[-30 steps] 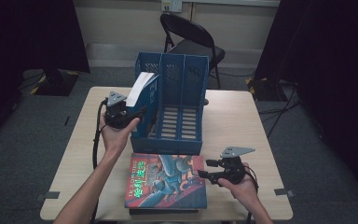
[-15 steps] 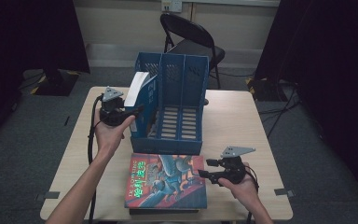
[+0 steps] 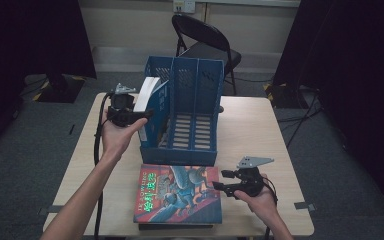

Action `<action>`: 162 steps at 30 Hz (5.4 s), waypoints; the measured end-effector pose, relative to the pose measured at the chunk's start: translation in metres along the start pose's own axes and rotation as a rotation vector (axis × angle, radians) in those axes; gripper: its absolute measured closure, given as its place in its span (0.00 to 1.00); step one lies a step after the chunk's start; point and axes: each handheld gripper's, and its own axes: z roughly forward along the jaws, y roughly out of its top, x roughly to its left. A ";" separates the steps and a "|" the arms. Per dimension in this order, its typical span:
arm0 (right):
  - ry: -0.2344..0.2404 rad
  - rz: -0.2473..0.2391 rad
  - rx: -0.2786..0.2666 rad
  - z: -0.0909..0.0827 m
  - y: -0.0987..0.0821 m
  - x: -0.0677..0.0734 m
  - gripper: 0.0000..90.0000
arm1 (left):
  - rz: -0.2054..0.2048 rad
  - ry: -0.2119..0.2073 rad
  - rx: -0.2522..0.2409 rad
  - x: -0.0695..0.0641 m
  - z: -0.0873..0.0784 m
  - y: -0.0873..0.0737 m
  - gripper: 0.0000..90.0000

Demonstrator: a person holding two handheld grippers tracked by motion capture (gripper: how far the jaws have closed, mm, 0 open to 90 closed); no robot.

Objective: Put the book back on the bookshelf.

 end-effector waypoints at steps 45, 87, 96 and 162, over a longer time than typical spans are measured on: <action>0.014 0.024 -0.003 -0.001 -0.001 -0.004 0.42 | -0.122 0.132 0.679 -0.005 0.056 0.072 0.54; 0.008 0.038 -0.006 -0.001 -0.003 -0.010 0.41 | -0.179 0.125 0.748 -0.003 0.075 0.079 0.69; 0.006 0.041 -0.012 -0.004 -0.004 -0.011 0.41 | -0.168 0.138 0.716 -0.001 0.085 0.093 0.68; 0.004 0.040 0.016 0.001 -0.008 -0.011 0.41 | -0.131 0.069 0.365 0.013 0.071 0.065 0.48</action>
